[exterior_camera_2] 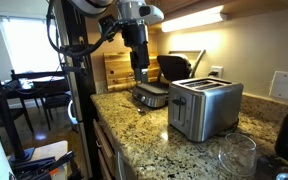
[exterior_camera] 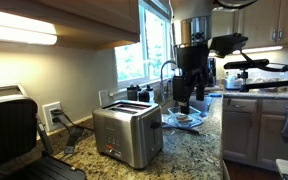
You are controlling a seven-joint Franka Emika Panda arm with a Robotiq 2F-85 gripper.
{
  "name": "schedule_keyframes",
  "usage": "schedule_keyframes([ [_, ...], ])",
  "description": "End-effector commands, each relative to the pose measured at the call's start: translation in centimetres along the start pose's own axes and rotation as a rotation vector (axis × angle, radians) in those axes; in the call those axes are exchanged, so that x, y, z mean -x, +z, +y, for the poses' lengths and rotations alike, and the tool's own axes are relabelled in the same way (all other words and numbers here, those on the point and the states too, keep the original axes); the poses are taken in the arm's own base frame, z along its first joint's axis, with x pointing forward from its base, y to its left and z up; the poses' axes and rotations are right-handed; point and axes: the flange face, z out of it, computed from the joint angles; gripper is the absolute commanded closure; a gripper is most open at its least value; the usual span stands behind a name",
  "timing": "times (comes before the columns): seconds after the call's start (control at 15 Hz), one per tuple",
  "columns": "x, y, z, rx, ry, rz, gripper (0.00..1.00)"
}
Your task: Push down the toaster lever
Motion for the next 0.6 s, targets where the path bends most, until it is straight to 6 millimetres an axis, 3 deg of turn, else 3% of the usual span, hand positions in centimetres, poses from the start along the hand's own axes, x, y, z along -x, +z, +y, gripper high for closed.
schedule_keyframes([
  [0.0, -2.2, -0.1, 1.9, -0.067, -0.02, 0.021, 0.0],
  [0.27, -4.7, 0.5, 2.9, -0.16, -0.118, 0.081, 0.0],
  [0.53, -6.4, 1.7, 2.1, -0.256, -0.187, 0.101, 0.0],
])
